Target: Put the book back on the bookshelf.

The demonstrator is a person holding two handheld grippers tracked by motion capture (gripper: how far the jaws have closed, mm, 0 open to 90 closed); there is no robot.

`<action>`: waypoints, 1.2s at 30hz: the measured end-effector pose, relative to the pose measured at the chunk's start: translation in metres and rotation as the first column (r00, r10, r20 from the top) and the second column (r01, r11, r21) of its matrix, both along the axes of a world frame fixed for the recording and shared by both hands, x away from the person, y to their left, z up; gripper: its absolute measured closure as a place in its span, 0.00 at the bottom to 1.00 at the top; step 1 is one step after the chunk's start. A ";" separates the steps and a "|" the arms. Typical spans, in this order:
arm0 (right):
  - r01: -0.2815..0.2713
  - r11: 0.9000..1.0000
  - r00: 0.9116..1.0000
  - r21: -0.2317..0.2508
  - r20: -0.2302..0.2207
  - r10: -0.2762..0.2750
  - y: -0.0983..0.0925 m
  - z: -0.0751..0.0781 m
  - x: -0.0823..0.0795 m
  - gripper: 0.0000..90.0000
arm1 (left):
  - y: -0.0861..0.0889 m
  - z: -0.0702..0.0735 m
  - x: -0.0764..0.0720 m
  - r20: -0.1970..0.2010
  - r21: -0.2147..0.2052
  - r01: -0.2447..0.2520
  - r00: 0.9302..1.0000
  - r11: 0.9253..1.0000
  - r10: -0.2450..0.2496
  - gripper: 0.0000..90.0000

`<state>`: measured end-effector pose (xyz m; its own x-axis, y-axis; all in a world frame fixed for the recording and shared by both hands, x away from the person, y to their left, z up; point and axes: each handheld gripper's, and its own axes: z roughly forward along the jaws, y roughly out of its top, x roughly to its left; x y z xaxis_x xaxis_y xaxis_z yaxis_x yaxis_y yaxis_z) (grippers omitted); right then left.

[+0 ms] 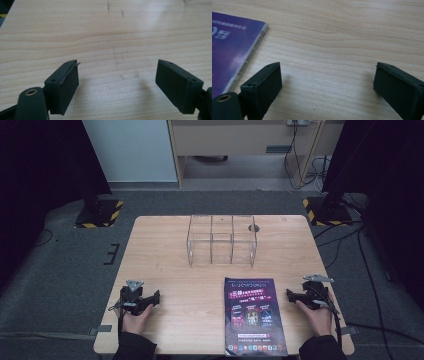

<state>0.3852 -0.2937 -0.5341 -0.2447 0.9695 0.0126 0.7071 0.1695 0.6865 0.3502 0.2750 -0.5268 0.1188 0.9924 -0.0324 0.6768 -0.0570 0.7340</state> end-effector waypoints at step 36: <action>-0.167 0.981 0.983 0.099 0.090 0.158 0.029 0.030 -0.034 0.11 | -0.079 0.032 -0.024 0.138 -0.125 0.221 0.969 0.967 -0.203 0.25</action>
